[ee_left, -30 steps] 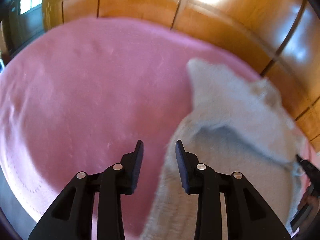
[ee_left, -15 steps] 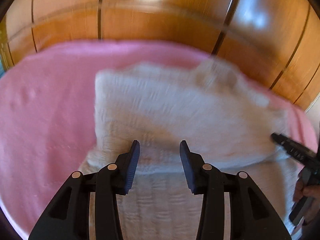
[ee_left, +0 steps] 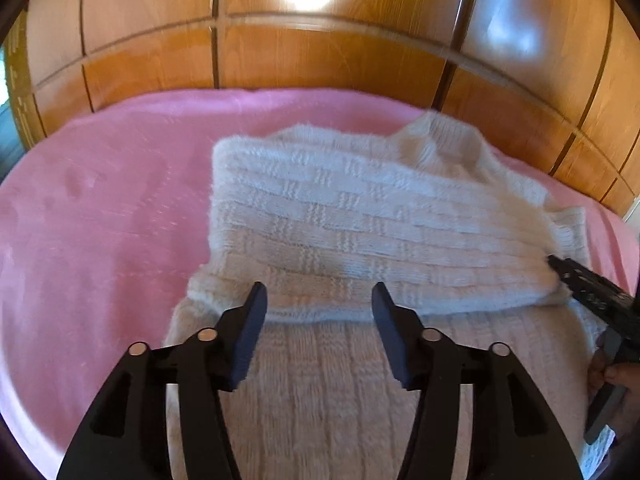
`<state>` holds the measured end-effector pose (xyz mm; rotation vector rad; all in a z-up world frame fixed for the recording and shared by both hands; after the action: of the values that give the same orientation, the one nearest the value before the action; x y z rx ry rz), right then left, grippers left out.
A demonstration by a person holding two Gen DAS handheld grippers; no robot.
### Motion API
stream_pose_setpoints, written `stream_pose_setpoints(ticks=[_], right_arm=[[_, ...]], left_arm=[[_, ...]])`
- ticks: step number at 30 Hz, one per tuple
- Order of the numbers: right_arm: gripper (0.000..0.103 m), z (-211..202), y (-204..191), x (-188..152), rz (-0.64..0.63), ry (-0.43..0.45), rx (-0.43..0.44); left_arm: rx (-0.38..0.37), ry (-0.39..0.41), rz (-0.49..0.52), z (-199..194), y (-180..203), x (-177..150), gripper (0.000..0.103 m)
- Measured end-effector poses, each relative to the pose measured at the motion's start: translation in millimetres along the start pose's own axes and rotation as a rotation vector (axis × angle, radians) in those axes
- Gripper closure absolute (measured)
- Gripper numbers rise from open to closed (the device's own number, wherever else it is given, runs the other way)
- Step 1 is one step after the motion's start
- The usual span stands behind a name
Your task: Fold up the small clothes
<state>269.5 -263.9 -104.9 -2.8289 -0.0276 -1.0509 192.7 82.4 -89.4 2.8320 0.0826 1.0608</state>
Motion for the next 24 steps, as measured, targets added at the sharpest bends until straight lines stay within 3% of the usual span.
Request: stream_pose_setpoints(ticks=[6, 9, 16, 19, 21, 24], right_arm=[[0.042, -7.4, -4.5, -0.1, -0.019, -0.01, -0.038], [0.033, -16.6, -7.9, -0.9, -0.012, -0.017, -0.05], [0.031, -41.3, -6.4, -9.3, 0.052, -0.009, -0.01], [0.031, -39.6, -4.8, -16.7, 0.055, -0.017, -0.023], [0.031, -35.7, -2.4, -19.3, 0.068, -0.024, -0.031], [0.03, -34.5, -2.4, -16.9, 0.074, -0.015, -0.032]], left_arm=[[0.003, 0.037, 0.0, -26.1, -0.8, -6.3, 0.047], [0.005, 0.058, 0.001, -38.9, -0.7, -10.2, 0.047], [0.01, 0.082, 0.015, -50.4, -0.4, -11.1, 0.047], [0.065, 0.097, 0.033, -53.4, -0.5, -9.5, 0.036], [0.113, 0.112, 0.052, -56.0, -1.1, -8.1, 0.035], [0.123, 0.118, 0.058, -56.2, -6.1, -3.9, 0.035]])
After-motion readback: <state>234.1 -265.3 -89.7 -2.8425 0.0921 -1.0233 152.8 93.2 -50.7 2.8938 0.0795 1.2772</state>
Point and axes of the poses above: each gripper's, at about its wrist camera, not at the fingertips, and z roughly the way its jaws point, y to its right, x to its top, the point moved 1 cm from there along z, roughly the way its jaws point, and after that the axes turned 2 degrees about -y, right-handed, at the moved point
